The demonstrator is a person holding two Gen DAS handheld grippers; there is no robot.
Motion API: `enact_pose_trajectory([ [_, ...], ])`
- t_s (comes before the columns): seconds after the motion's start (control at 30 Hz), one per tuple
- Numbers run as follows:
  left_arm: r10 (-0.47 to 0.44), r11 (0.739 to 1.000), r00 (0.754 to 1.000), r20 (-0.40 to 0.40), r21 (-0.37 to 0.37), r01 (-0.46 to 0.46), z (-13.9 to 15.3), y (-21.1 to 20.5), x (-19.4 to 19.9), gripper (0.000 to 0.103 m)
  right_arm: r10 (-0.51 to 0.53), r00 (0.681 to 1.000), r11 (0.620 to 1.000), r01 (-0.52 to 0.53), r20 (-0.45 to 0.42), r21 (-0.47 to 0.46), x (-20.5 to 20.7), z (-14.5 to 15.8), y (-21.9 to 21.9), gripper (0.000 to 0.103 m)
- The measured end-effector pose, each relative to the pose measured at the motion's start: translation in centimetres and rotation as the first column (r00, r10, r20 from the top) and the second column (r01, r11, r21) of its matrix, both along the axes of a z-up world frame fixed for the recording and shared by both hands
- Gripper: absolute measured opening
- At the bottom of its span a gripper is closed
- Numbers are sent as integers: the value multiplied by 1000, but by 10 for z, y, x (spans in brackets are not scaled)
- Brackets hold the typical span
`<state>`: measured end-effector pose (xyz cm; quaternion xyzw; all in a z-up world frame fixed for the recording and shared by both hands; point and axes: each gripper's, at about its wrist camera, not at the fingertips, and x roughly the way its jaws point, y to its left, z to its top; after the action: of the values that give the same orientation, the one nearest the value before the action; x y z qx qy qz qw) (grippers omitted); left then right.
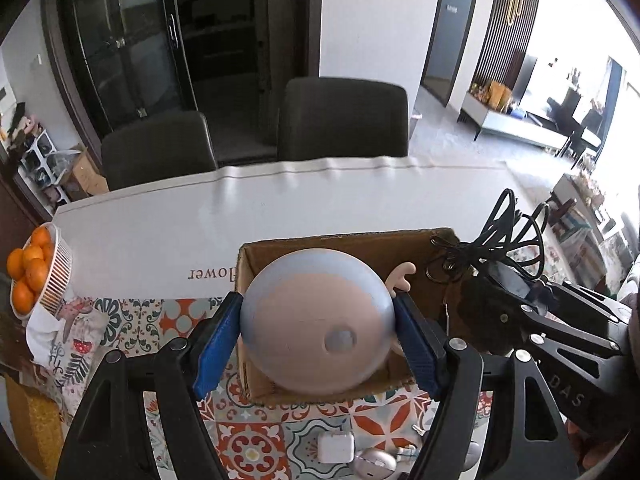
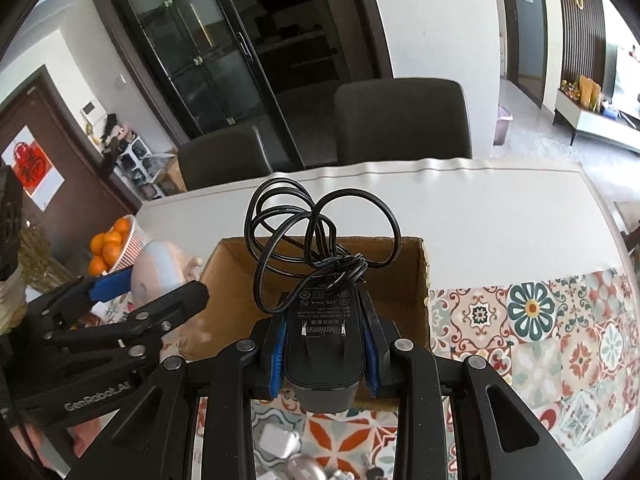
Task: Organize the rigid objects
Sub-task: 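Open both tools to drop the charger and night light into the box, then withdraw both tools from the box back toward the remaining table items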
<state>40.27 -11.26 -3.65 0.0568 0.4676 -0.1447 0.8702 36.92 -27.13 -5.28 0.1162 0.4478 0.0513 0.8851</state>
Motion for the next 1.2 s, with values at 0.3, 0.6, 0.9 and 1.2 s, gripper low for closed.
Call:
enact_pose_trajectory([
  [0.3, 67, 996, 997, 44, 53, -70, -2, 6, 4, 86, 17, 1000, 1000, -17, -23, -16, 15, -6, 2, 31],
  [0.6, 154, 982, 976, 152, 88, -168, 16, 32, -20, 97, 11, 1000, 996, -9, 20, -94, 2, 10, 17, 62],
  [0.9, 164, 976, 953, 255, 100, -194, 28, 38, -68, 102, -41, 995, 983, 56, 88, -177, -48, 32, 20, 74],
  [1.2, 150, 981, 943, 297, 71, -179, 28, 39, -118, 103, -71, 990, 977, 93, 119, -191, -101, 37, 14, 76],
])
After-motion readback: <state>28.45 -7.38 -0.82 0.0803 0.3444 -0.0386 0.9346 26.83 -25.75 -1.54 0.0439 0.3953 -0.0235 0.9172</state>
